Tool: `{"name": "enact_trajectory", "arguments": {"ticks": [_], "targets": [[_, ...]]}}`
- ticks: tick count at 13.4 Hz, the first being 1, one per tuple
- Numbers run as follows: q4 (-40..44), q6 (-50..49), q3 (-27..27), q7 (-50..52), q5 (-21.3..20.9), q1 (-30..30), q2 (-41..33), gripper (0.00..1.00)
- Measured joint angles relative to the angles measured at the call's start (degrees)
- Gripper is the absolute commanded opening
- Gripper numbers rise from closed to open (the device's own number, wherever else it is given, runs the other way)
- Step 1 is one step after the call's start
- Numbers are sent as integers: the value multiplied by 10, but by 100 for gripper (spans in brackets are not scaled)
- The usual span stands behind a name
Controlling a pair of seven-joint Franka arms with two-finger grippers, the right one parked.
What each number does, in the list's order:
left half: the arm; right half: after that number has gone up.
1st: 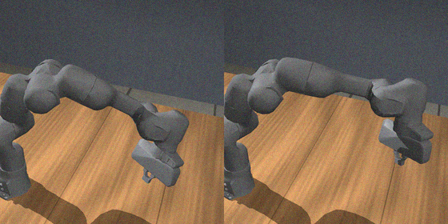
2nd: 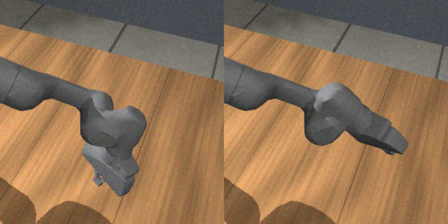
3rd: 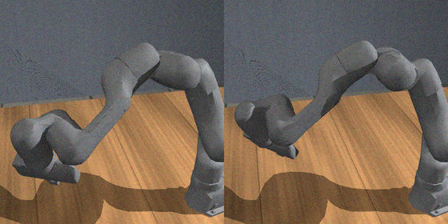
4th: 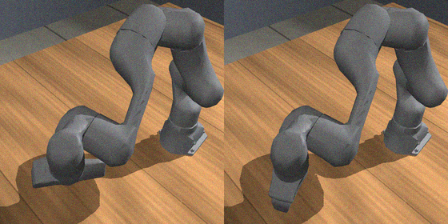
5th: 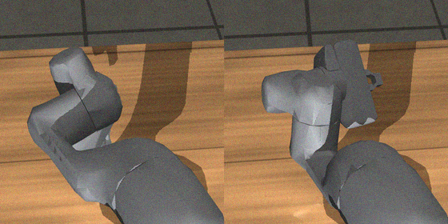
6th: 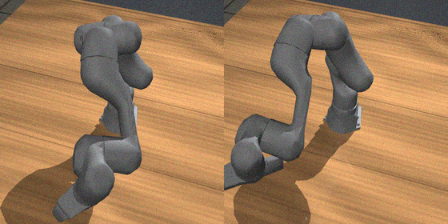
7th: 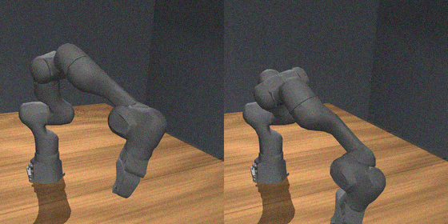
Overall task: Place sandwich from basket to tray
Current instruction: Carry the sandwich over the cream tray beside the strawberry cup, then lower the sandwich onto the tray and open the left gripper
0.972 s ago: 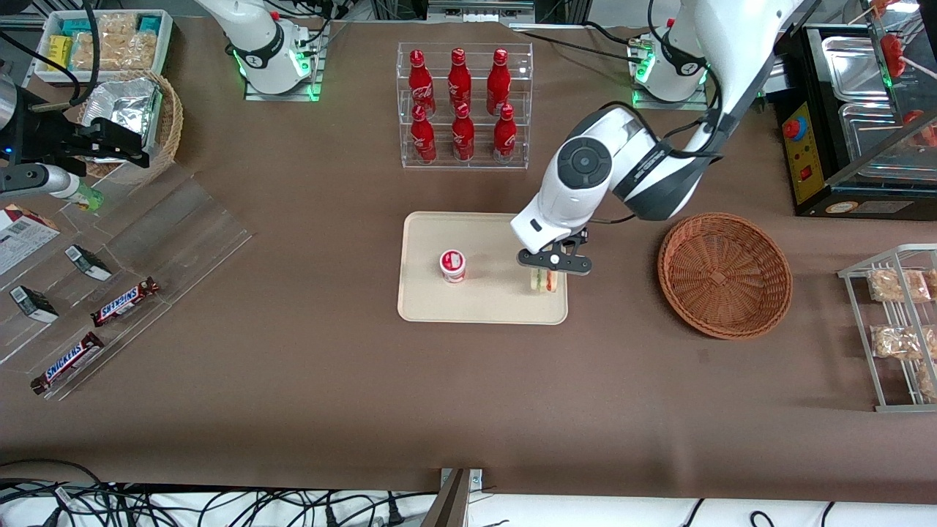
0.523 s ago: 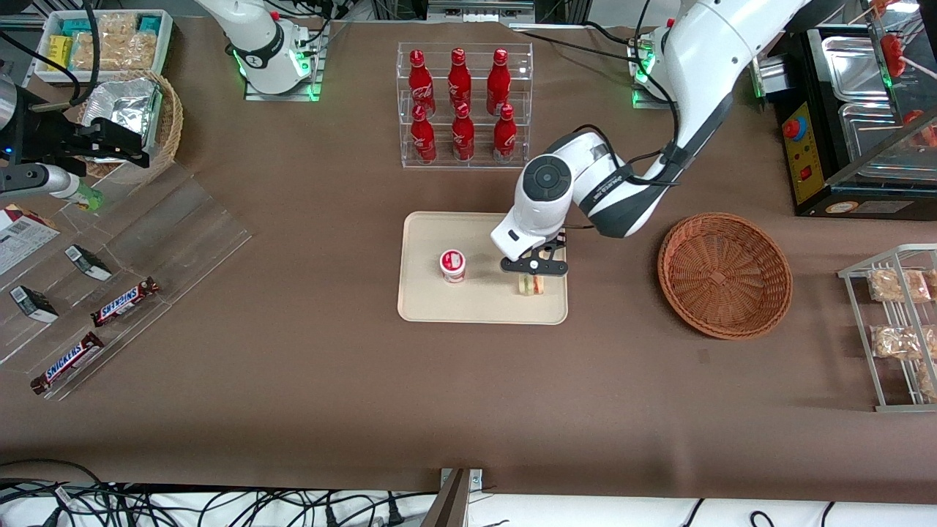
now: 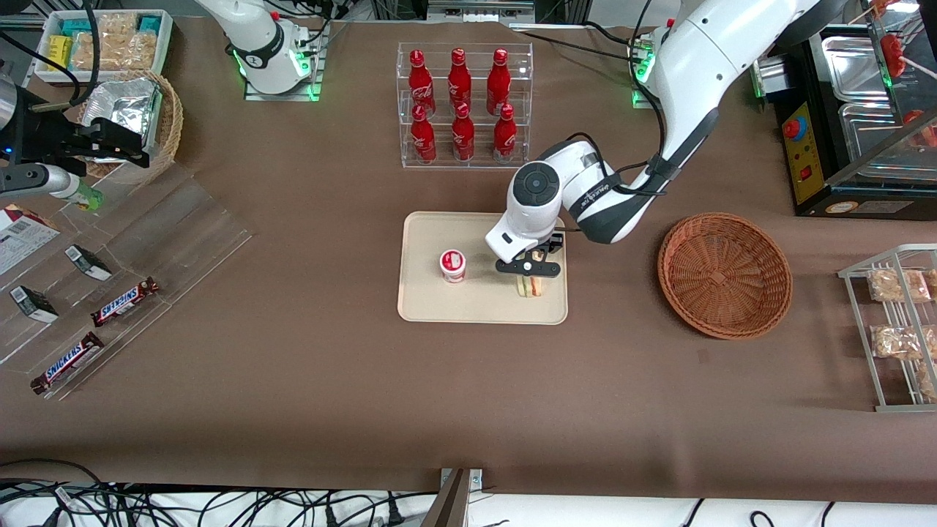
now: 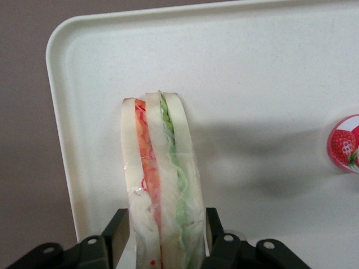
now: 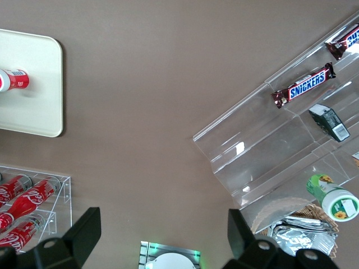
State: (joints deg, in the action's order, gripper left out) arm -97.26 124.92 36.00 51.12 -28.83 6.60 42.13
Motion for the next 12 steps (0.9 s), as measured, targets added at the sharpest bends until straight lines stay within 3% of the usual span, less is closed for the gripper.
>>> {"name": "enact_trajectory", "arguments": {"ticks": [6,12], "targets": [[68,-30,-1,51,0,-7,-22,100],[126,-150,0,129,26,-57,-145,100]]}}
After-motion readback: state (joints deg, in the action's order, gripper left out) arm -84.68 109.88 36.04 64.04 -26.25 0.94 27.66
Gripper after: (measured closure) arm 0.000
